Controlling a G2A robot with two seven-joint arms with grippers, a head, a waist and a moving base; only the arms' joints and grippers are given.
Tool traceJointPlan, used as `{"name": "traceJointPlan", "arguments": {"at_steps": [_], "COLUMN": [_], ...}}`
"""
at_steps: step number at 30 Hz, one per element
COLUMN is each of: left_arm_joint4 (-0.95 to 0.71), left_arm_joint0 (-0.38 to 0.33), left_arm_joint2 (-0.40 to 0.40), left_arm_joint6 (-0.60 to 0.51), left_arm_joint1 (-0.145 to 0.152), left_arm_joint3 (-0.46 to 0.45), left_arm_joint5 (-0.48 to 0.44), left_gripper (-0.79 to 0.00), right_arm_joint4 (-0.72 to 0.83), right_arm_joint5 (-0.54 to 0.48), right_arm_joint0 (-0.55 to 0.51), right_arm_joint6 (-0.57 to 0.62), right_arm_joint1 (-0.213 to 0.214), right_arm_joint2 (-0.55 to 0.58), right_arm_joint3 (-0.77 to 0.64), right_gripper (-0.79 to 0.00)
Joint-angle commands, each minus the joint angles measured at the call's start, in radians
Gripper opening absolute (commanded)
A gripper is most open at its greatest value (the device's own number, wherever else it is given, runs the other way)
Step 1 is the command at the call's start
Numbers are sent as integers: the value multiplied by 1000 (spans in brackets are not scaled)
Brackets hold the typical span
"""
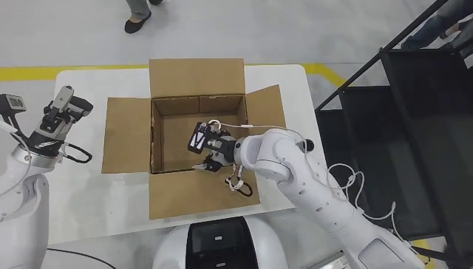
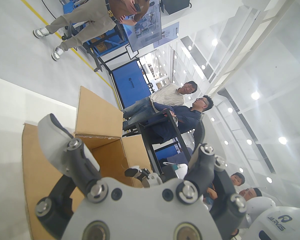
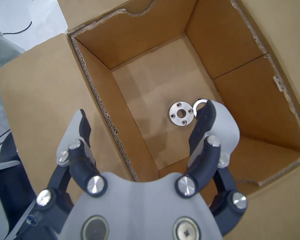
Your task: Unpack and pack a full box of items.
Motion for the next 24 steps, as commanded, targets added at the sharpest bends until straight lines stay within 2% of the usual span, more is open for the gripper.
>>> {"name": "traceJointPlan", "arguments": {"at_steps": [1,10,18,24], "left_arm_joint4": [0,0,0,0], "left_arm_joint0": [0,0,0,0], "left_arm_joint2": [0,0,0,0], "left_arm_joint6": [0,0,0,0], "left_arm_joint1": [0,0,0,0], "left_arm_joint3": [0,0,0,0], "left_arm_joint5": [0,0,0,0], "left_gripper": [0,0,0,0], "right_arm_joint4": [9,-29,-1,52], "right_arm_joint5": [30,188,292,356], "right_arm_joint0": [60,217,265,280], "right_arm_joint6": [20,35,94,83], "right_arm_joint1": [-16,-86,-125,-150], "right_arm_joint2": [-49,-199,-233,-237], "right_arm_joint3": [65,321,450,529], "right_gripper": [0,0,0,0]}}
